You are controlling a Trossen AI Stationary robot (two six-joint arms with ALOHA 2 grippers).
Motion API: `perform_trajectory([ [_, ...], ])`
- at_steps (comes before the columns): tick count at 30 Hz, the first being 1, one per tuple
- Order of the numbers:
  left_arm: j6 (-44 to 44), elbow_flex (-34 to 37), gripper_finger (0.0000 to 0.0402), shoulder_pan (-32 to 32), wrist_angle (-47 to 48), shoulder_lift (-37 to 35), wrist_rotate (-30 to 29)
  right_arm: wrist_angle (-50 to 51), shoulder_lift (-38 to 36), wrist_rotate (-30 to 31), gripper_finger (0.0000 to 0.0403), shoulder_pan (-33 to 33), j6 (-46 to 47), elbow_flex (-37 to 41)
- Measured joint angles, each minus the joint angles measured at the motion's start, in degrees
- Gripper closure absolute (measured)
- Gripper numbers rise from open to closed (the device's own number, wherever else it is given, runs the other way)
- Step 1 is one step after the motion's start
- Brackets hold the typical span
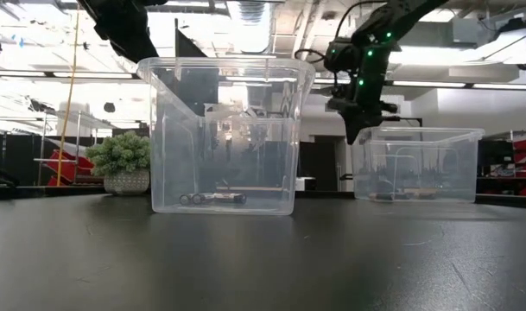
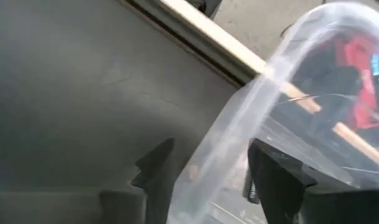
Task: Sort batteries
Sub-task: Move the top transparent bin on the right side of the bottom transparent bin
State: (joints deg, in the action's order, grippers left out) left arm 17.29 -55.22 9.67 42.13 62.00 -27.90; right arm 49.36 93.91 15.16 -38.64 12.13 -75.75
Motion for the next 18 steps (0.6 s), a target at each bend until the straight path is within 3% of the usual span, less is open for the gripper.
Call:
perform_trajectory([
  [9, -0.30, 0.00, 0.0311, 0.00, 0.03, 0.00, 0.02, 0.09, 1.47, -0.26, 0.0280, 0.03, 1.54, -0.17],
  [18, -0.98, 0.00, 0.0311, 0.00, 0.07, 0.00, 0.04, 2.88, 1.13, -0.21, 0.0298, 2.55, 1.71, -0.12],
])
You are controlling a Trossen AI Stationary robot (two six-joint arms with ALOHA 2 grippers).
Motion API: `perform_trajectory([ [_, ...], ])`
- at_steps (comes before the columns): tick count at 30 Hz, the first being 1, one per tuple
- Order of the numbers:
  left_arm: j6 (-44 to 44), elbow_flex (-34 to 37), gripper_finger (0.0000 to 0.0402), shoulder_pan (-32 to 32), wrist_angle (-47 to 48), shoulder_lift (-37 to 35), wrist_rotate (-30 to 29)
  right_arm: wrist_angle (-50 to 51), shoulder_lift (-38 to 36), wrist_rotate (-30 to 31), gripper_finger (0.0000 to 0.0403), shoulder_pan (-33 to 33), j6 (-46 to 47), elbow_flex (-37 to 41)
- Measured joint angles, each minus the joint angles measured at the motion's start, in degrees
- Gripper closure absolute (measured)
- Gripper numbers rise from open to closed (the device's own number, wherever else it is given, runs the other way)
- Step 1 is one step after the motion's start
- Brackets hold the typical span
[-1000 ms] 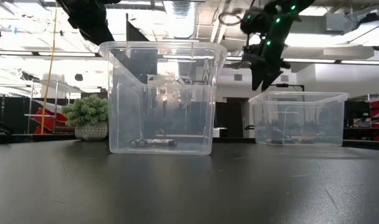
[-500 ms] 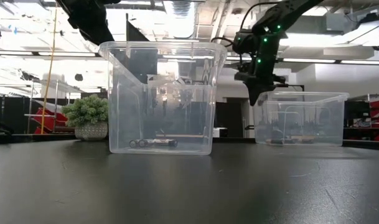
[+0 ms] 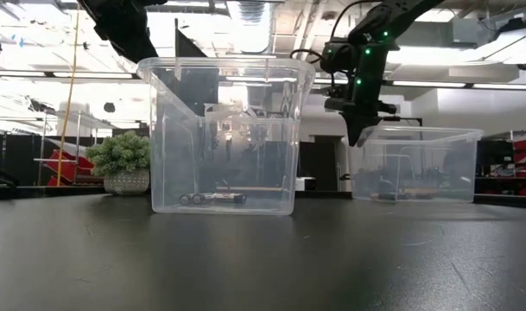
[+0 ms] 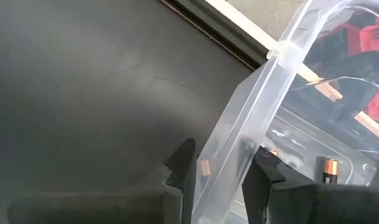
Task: Sort batteries
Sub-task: Move the top transparent bin on the right side of the bottom transparent bin
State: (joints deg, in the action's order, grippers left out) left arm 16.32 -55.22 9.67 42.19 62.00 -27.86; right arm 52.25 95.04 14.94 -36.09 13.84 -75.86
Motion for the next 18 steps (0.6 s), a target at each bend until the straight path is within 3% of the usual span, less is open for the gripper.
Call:
perform_trajectory([
  [18, 0.00, 0.00, 0.0311, 0.00, -0.04, 0.00, 0.00, 5.93, 0.39, -0.75, 0.0303, 17.20, 1.79, 0.38],
])
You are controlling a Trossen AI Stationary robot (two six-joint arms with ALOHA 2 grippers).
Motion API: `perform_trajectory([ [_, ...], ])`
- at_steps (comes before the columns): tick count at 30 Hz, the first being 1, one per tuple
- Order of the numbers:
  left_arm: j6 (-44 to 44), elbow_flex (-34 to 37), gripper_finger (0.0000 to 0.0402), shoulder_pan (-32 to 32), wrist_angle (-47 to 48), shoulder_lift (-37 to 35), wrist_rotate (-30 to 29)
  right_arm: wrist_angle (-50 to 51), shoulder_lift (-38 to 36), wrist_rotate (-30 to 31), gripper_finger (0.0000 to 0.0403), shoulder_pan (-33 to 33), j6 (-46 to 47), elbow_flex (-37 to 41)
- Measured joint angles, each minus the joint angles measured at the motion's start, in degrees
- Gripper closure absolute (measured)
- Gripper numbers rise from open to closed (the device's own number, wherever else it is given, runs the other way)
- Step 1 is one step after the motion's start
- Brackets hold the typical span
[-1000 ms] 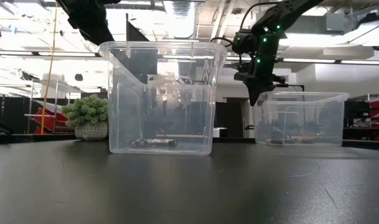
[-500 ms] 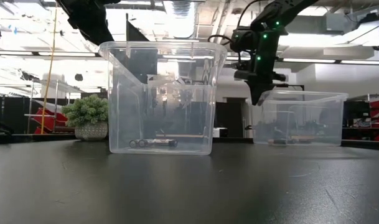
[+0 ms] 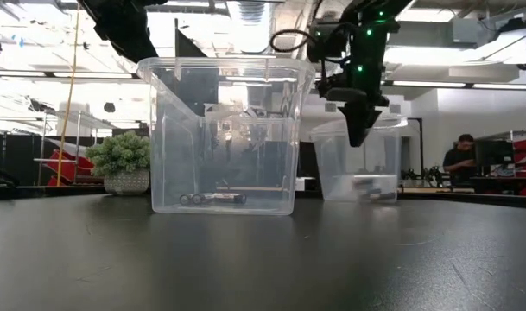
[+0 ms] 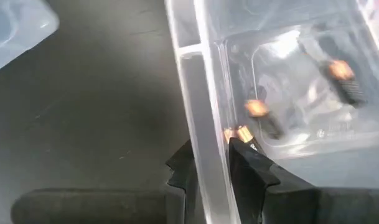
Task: Sort batteries
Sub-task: Move the top transparent bin on the right side of the bottom transparent bin
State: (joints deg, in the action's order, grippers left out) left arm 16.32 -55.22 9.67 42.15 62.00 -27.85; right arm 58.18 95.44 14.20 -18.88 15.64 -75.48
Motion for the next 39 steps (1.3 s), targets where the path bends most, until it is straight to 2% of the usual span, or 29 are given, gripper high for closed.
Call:
perform_trajectory([
  [9, 0.26, 0.00, 0.0311, 0.00, 0.00, 0.00, 0.02, 3.51, -0.59, 0.56, 0.0319, 6.19, 2.45, -0.04],
  [16, 0.26, 0.00, 0.0311, 0.00, -0.01, 0.02, 0.02, 5.41, -4.47, 0.48, 0.0342, 11.20, 5.13, -0.04],
  [25, 0.24, 0.00, 0.0311, 0.02, -0.04, 0.02, 0.02, 5.78, -8.85, 0.50, 0.0344, 20.88, 6.57, -0.13],
  [39, 0.28, 0.00, 0.0311, 0.00, -0.04, 0.02, 0.02, 5.95, -8.42, 0.45, 0.0345, 34.81, 8.35, -0.22],
])
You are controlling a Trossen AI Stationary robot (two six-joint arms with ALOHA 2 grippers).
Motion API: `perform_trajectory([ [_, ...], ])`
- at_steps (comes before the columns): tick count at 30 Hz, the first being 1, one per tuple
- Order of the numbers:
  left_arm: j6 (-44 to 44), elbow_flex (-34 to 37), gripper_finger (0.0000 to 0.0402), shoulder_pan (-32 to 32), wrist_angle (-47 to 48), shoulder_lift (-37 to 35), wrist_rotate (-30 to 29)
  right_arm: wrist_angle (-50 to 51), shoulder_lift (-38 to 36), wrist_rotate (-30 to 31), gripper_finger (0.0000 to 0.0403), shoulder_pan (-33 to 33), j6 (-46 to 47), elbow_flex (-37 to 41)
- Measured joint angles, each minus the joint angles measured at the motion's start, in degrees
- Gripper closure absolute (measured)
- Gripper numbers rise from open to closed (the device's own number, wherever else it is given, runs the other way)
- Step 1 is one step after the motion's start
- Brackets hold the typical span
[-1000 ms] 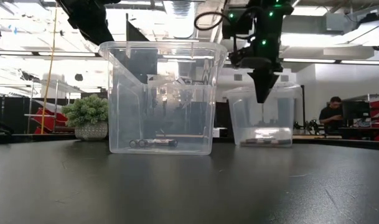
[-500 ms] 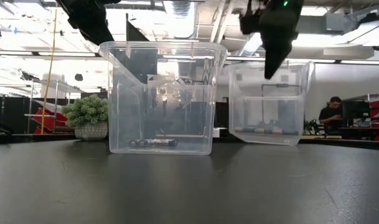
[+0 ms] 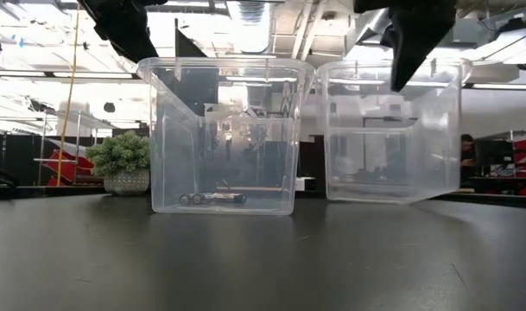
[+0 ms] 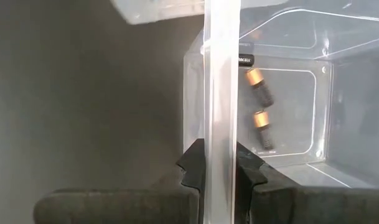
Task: Sort batteries
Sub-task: Move the top transparent bin on the right side of the bottom transparent bin
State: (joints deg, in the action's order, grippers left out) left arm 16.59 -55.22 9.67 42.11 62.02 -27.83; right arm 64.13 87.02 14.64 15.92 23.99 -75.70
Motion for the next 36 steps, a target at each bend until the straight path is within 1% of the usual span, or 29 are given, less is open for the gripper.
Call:
perform_trajectory([
  [6, 0.11, 0.00, 0.0311, 0.00, 0.00, 0.00, 0.00, -0.16, 2.73, -0.58, 0.0345, 4.53, -1.79, 0.00],
  [12, 0.14, 0.00, 0.0311, 0.00, 0.00, 0.00, -0.02, -0.65, 5.32, -0.58, 0.0345, 6.91, -1.80, 0.00],
  [22, 0.14, 0.01, 0.0311, 0.00, 0.00, 0.00, -0.01, -2.64, 5.97, -0.45, 0.0345, 8.19, -2.94, -0.02],
  [36, -0.03, 0.00, 0.0311, 0.00, 0.00, 0.00, -0.02, -3.12, 5.97, -0.66, 0.0344, 8.24, -3.06, -0.02],
])
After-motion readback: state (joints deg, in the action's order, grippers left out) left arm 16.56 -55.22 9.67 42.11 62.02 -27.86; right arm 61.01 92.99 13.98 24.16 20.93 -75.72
